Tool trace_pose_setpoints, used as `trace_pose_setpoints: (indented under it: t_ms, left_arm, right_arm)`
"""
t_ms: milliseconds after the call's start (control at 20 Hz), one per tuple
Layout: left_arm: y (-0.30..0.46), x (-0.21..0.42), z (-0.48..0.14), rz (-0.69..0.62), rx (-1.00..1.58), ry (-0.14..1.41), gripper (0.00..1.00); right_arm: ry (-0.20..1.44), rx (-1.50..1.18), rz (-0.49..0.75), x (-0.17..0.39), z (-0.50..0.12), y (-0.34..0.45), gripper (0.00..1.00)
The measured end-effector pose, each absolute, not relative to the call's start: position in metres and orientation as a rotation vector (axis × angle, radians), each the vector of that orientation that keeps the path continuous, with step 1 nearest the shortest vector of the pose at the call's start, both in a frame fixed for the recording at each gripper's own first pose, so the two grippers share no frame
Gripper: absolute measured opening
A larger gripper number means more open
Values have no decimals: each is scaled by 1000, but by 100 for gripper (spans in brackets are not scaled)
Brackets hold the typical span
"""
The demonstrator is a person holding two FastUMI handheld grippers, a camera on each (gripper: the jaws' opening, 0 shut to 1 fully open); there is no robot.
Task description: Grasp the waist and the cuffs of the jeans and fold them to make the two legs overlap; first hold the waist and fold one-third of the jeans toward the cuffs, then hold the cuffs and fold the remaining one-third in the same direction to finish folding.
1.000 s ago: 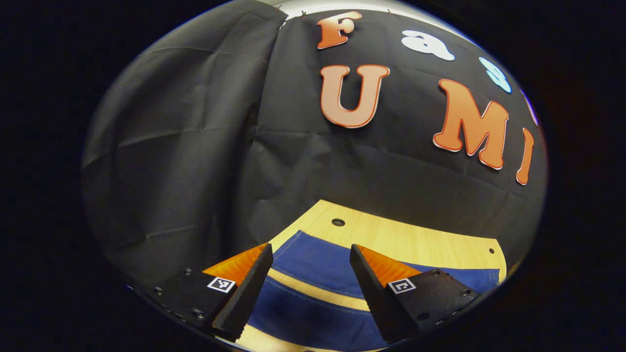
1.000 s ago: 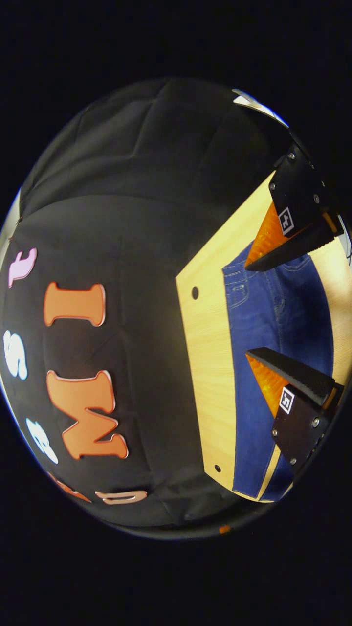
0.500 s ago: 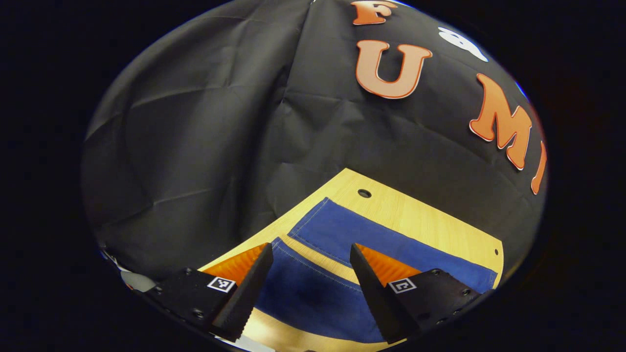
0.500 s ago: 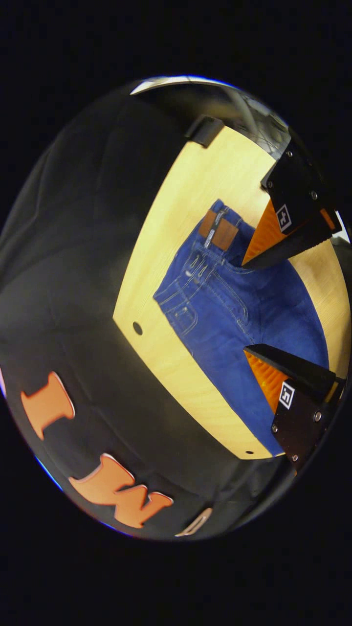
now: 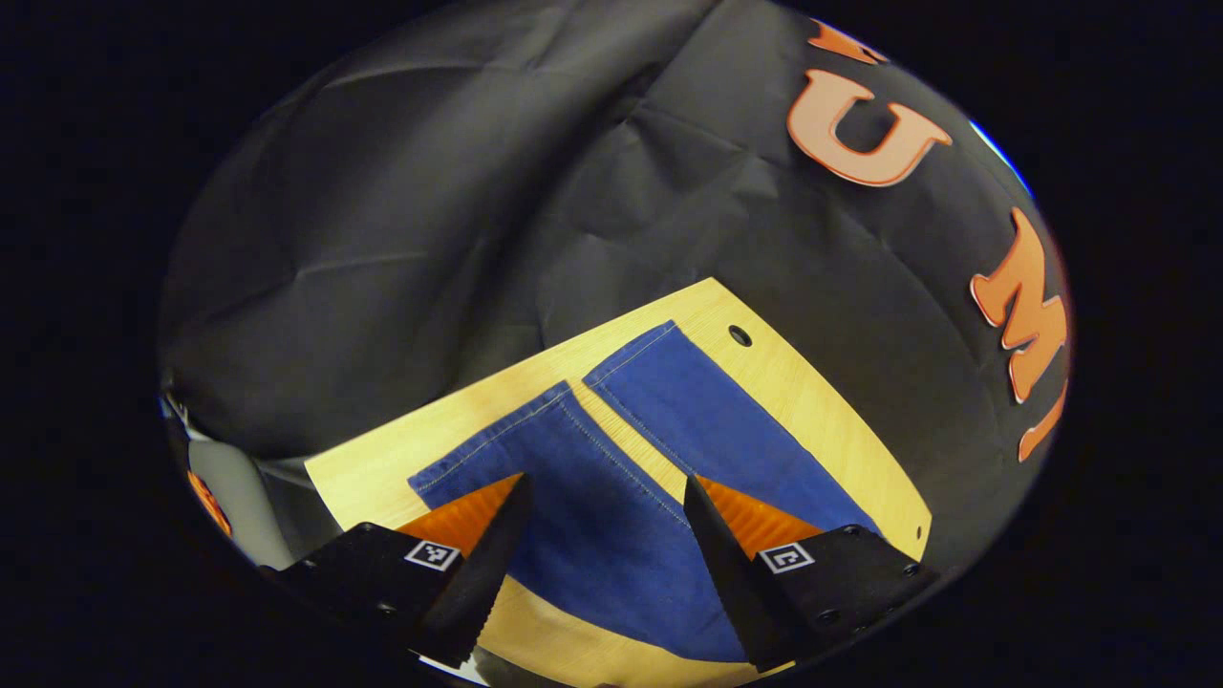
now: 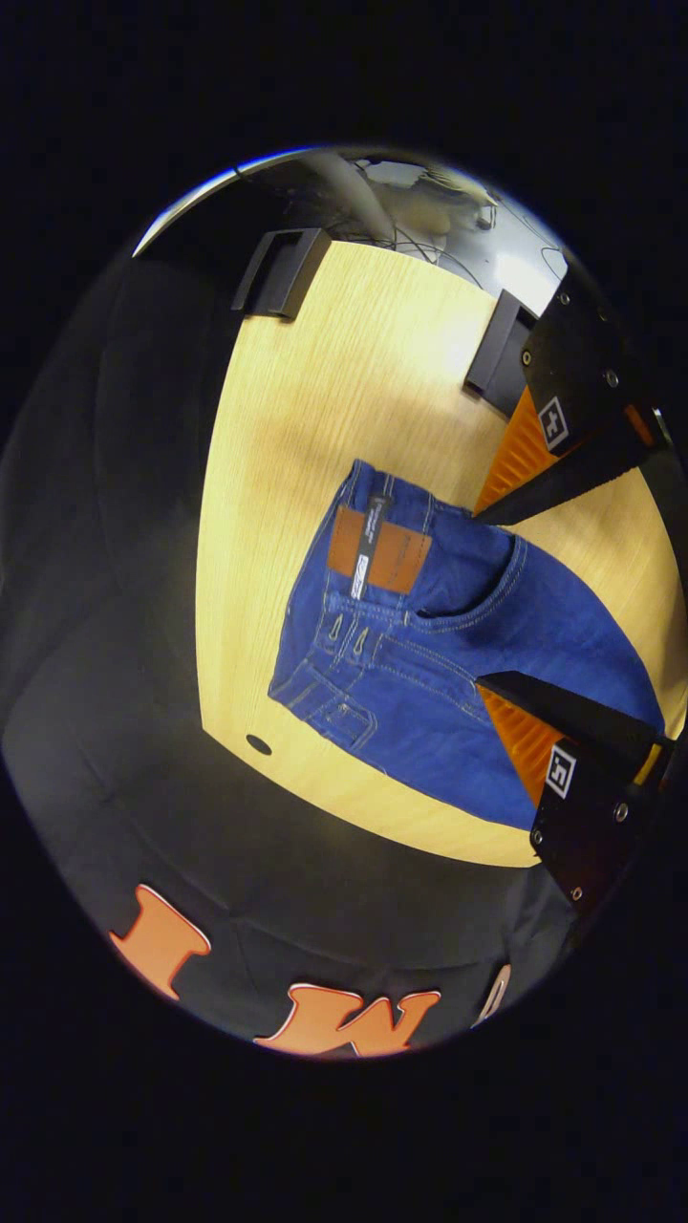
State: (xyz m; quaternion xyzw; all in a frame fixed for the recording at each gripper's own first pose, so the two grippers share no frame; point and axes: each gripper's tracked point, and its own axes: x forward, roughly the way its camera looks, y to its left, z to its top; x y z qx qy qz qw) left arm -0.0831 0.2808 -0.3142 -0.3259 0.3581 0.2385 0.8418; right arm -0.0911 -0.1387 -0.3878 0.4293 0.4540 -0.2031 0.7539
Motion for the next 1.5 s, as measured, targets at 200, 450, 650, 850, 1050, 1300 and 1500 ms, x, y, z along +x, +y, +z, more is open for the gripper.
trace_pose_setpoints:
  t_ms: [200,450,650,850,1050,1300,1500]
  left_arm:
    - [283,-92,-325,537,-884,806,98]
    - [289,-119,-344,582,-1057,869,98]
    - [303,-125,-352,580,-1132,860,98]
    - [309,-127,-362,536,-1199,771,95]
    - [311,-98,-372,465,-1255,681,86]
    - [312,-77,-386,468,-1352,639,36]
    - [289,-84,-369,362,-1275,686,32]
  right_arm:
    - [1013,979,-462,-94,-400,-142,96]
    - [1032,1022,-474,-94,-412,-139,96]
    - [1030,1044,-459,-90,-414,-138,95]
    - [1005,1078,-440,-79,-415,-138,94]
    - [978,1115,-407,-71,-417,-137,89]
    - [967,1268,-428,-68,-428,-135,70]
    - [968,1298,-461,-75,-434,-135,32]
